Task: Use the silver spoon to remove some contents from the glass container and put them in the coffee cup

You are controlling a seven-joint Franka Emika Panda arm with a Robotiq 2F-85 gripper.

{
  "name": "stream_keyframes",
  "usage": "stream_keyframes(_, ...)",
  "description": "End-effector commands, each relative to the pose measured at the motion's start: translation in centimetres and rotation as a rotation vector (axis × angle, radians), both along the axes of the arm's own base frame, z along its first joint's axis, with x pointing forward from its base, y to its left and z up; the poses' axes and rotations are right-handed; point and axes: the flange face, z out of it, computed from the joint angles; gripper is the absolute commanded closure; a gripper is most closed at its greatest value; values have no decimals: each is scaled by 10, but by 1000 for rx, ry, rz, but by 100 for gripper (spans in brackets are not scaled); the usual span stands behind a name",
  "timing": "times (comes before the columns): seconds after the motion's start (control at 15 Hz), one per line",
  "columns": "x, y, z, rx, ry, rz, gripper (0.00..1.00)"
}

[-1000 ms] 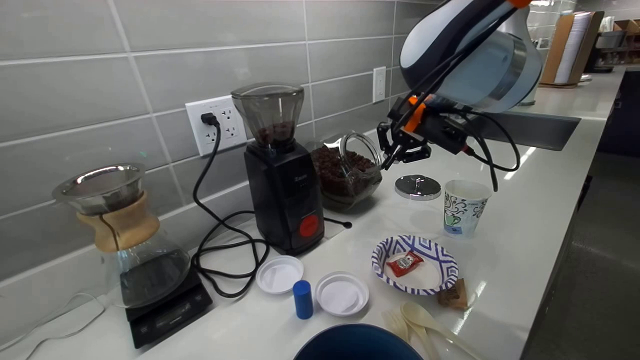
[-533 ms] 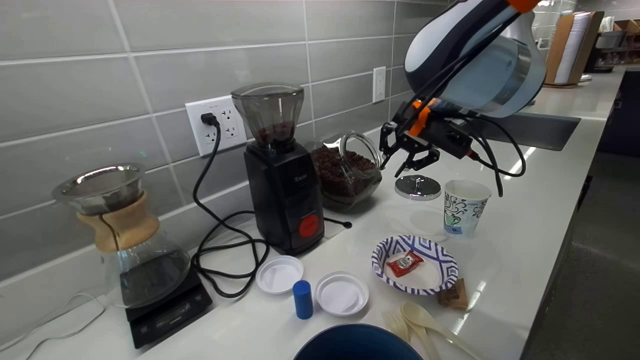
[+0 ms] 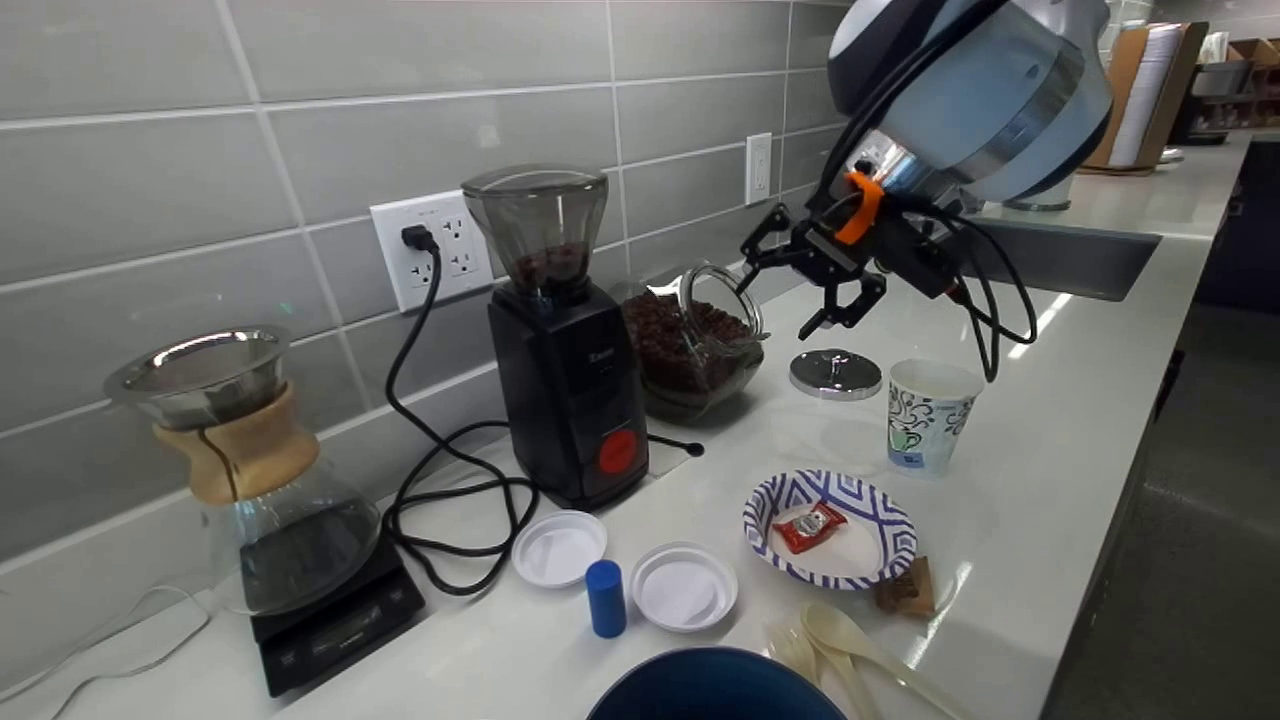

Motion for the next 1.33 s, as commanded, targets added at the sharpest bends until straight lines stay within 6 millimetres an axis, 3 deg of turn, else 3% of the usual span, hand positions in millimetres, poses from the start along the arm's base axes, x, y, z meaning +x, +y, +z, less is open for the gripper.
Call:
stream_keyframes(0.0,6,-32,16,173,18,121,0)
stream_keyframes(0.2,7,-67,4,211,162,185,0)
stream_keyframes(0.27,6,-57,4,183,113,158,0)
stream_keyframes(0.4,6,-76,1,199,155,163,0)
stream_keyframes(0.8,19,-76,18,150,162,260,0)
stream_keyframes(1.0,29,-90,24,105,221,386,0)
stream_keyframes(1.27,49,-96,18,179,250,588,0)
